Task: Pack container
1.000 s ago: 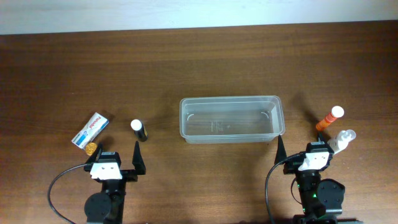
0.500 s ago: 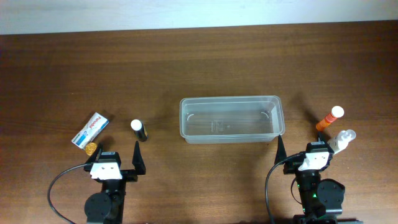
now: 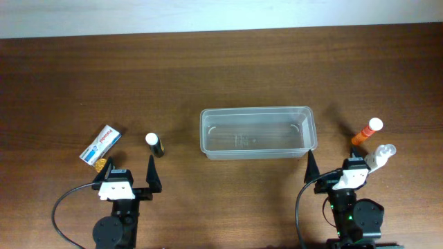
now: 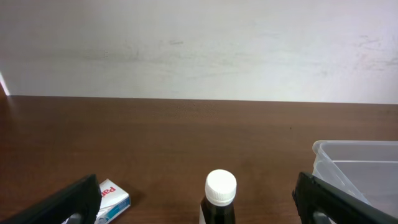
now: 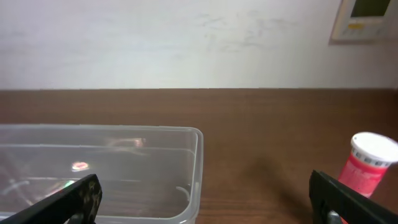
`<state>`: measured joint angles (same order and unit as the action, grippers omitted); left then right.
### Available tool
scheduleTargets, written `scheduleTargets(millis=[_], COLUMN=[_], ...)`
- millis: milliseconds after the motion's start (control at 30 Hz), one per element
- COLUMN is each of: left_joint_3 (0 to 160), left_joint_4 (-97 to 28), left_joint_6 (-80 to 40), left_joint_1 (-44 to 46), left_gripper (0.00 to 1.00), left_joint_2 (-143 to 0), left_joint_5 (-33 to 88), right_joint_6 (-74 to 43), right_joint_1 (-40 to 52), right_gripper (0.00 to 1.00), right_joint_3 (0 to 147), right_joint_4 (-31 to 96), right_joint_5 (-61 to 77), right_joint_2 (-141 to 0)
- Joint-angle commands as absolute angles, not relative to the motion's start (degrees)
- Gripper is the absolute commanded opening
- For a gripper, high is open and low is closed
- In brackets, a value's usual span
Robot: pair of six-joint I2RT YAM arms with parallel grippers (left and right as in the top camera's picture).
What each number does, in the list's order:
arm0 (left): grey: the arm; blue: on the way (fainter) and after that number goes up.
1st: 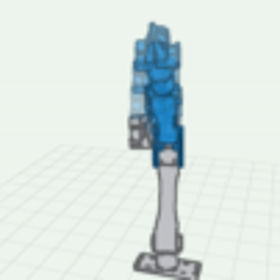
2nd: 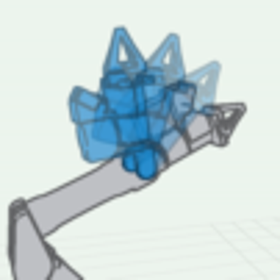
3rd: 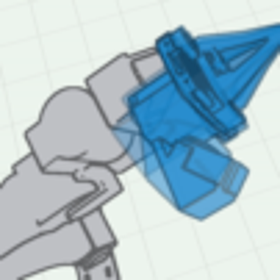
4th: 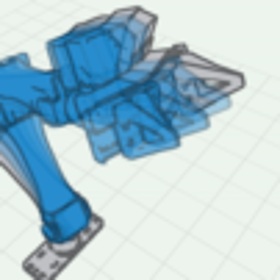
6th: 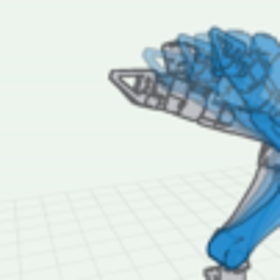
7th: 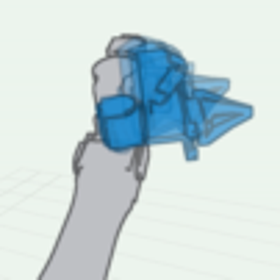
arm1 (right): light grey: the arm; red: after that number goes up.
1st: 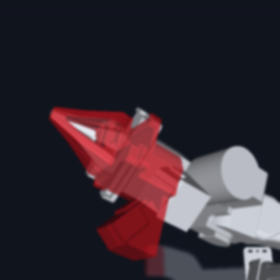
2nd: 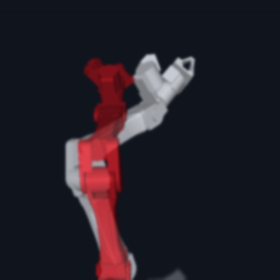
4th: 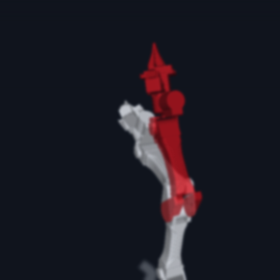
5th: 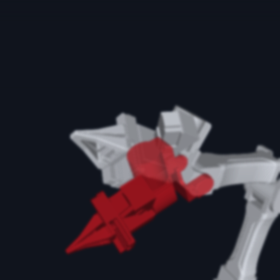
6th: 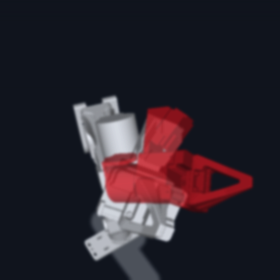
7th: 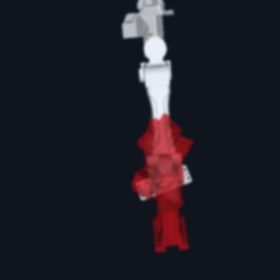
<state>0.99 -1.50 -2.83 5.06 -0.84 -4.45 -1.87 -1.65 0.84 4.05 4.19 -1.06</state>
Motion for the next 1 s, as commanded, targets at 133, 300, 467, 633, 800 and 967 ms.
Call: scheduleTargets(millis=[133, 300, 467, 633, 800, 967], left_joint_3=[7.1, 15.7, 26.4, 38.1, 50.7, 63.9], left_joint_4=[-6.5, -14.5, -21.4, -31.1, -41.9, -53.5], left_joint_6=[-3.0, -3.0, -3.0, -3.0, -3.0, -3.0], left_joint_1=[4.8, 4.7, 4.7, 4.7, 4.7, 4.7], left_gripper=[0.99, 1.00, 0.99, 0.99, 0.99, 0.99], left_joint_2=[-1.4, -6.9, -18.5, -33.1, -47.5, -60.6], left_joint_5=[-3.6, -3.9, -4.1, -4.2, -4.0, 0.8], right_joint_6=[-6.6, -6.5, -6.5, -6.5, -6.3, -6.2], right_joint_1=[-1.1, -1.1, -1.8, -4.9, -11.4, -18.1], right_gripper=[0.98, 0.98, 0.98, 0.98, 0.98, 0.98], right_joint_3=[6.8, 16.2, 30.5, 47.0, 65.2, 79.5], right_joint_4=[7.7, 14.3, 21.1, 32.8, 48.0, 60.7], right_joint_5=[2.7, -2.0, -3.7, -3.3, 0.3, 3.0], right_joint_2=[-1.7, -8.2, -22.7, -39.9, -57.7, -72.9])
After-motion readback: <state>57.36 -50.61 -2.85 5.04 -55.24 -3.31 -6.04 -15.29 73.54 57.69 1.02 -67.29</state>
